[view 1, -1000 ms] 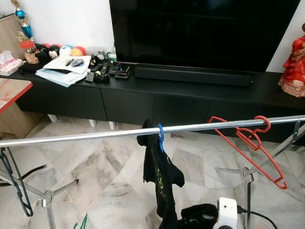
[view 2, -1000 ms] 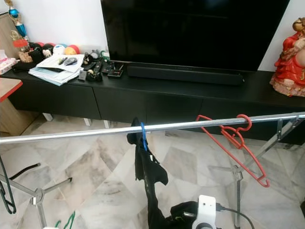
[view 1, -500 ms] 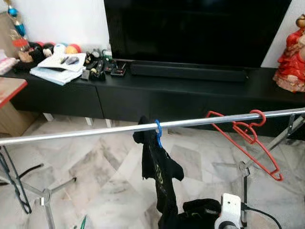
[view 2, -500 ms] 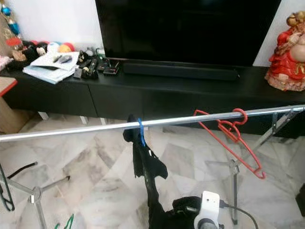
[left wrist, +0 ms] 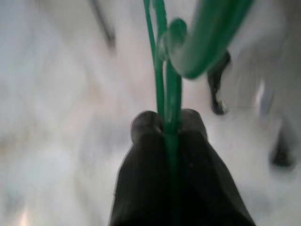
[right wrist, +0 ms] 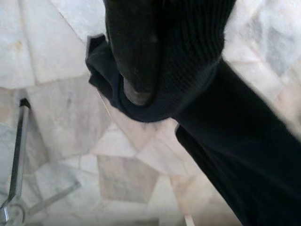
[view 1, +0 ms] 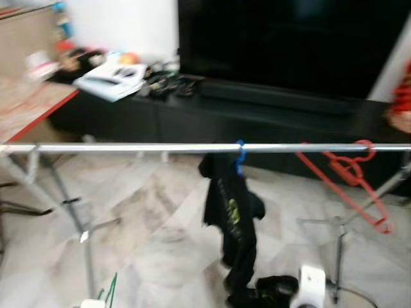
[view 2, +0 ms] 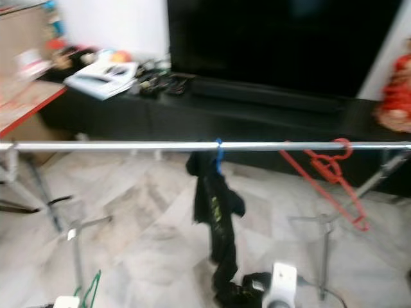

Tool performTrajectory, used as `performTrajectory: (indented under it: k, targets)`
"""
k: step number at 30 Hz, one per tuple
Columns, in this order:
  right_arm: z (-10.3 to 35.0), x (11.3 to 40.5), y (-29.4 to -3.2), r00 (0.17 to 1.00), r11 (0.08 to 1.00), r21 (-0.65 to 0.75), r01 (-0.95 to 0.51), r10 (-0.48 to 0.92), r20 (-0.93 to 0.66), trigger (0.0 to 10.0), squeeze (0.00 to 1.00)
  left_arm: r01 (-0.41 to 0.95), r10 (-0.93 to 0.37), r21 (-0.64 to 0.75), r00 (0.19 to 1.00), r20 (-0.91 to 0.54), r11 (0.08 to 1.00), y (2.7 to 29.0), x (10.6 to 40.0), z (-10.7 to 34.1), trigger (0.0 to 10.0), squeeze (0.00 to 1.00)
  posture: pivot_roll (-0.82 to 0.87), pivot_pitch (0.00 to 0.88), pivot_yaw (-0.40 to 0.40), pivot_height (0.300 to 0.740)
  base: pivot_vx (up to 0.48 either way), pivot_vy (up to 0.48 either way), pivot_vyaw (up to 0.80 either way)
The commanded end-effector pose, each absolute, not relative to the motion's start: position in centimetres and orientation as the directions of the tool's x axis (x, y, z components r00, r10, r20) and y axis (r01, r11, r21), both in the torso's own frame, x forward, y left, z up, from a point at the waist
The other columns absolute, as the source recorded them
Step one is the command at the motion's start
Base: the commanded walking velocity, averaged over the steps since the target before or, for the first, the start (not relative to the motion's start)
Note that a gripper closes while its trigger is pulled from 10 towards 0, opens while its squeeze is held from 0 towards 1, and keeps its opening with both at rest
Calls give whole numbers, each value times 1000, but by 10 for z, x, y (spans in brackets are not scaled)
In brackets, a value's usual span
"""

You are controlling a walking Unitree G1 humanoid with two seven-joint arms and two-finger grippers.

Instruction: Hang hanger

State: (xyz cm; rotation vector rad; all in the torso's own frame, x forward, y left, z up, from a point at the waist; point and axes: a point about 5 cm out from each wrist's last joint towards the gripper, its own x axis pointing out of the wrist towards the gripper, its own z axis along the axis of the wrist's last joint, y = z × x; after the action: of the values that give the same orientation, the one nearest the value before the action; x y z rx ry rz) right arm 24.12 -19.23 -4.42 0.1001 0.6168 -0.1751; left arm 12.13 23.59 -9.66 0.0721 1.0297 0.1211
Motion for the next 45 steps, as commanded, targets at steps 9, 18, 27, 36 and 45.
performTrajectory:
  k: [9, 18, 27, 36, 45]
  targets:
    - [-46, 238, -195, 793, 978, 46, 204, -138, -594, 10000, 0, -70, 150, 133, 537, -830, 989, 241, 132, -92, 10000, 0, 40, 50, 3, 740, -286, 0, -183]
    - [-45, 239, -194, 797, 980, 41, 197, -135, -589, 10000, 0, -71, 149, 132, 537, -831, 989, 241, 133, -92, 10000, 0, 41, 50, 2, 740, -289, 0, -91]
    - [-45, 241, -192, 799, 981, 41, 188, -129, -587, 10000, 0, -68, 152, 137, 538, -829, 988, 242, 134, -91, 10000, 0, 43, 50, 6, 740, -301, 0, 0]
    - [-40, 247, -190, 817, 985, 43, 167, -114, -566, 10000, 0, -64, 151, 139, 545, -825, 988, 241, 136, -90, 10000, 0, 43, 47, 9, 740, -304, 0, 0]
    - [-30, 260, -188, 843, 990, 40, 137, -96, -529, 10000, 0, -54, 147, 141, 564, -813, 989, 243, 142, -88, 10000, 0, 45, 45, 9, 740, -306, 0, 0]
